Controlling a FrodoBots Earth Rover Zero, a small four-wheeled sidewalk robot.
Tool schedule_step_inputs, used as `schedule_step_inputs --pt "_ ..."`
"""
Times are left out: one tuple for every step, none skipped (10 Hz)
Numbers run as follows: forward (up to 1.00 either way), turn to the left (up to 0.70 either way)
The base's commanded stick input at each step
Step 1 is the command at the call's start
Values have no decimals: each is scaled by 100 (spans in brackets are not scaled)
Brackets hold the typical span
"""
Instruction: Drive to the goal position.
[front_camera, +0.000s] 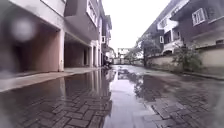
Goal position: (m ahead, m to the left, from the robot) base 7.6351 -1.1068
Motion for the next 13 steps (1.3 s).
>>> schedule_step_inputs --pt "70 0" --pt "70 0" --pt "70 0" --pt "70 0" --pt "70 0" --pt "70 0" --pt "70 0" --pt "70 0" --pt "70 0" --pt "70 0" --pt "70 0" --pt "70 0" --pt "70 0"
